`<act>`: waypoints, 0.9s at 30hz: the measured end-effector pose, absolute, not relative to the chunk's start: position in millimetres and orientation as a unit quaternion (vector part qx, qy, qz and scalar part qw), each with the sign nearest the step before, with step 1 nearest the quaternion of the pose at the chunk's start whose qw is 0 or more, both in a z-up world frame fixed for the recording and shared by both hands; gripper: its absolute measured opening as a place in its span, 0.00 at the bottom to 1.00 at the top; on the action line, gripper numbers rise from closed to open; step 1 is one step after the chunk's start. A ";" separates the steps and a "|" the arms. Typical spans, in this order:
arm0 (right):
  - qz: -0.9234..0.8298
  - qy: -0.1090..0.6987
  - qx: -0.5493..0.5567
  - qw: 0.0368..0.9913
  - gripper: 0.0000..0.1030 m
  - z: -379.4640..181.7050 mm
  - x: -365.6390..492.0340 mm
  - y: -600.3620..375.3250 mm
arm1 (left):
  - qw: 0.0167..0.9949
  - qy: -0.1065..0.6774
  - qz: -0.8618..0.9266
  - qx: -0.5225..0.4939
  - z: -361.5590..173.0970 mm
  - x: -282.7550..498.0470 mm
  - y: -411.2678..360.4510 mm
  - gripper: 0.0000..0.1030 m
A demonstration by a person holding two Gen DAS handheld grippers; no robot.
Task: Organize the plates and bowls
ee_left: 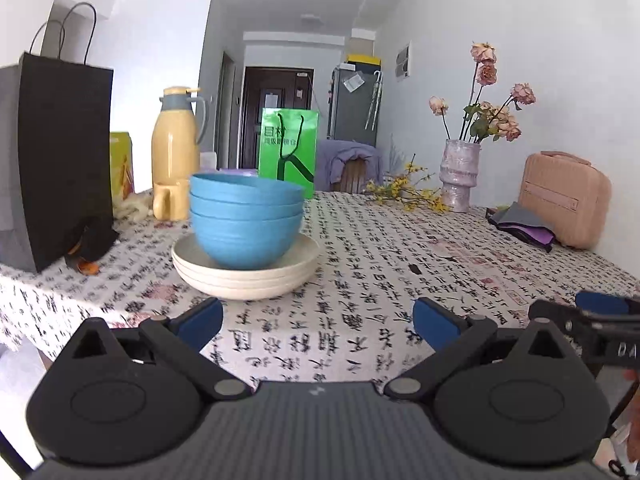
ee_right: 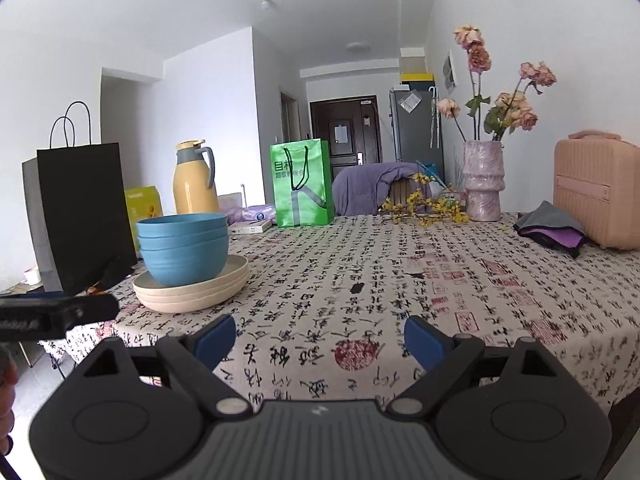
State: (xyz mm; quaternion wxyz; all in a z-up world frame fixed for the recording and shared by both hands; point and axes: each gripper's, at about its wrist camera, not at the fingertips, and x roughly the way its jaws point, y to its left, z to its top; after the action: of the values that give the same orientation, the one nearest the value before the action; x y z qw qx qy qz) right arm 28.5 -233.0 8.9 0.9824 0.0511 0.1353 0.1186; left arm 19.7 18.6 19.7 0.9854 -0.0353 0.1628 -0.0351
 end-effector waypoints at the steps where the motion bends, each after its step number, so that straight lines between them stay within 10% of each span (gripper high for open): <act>1: 0.117 0.136 0.055 0.982 0.89 7.6 27.9 -235.4 | 0.986 0.161 -0.036 -0.037 18.9 18.5 16.7 1.00; 27: 0.113 0.128 0.055 0.984 0.91 10.4 30.0 -236.2 | 0.988 0.151 -0.030 -0.022 17.1 11.6 12.6 1.00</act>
State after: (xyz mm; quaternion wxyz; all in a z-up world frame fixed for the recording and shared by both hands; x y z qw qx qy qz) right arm 30.0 -236.2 10.4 0.9838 0.0546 0.1280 0.1134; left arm 11.6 12.6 17.1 0.9879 -0.0216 0.1506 -0.0303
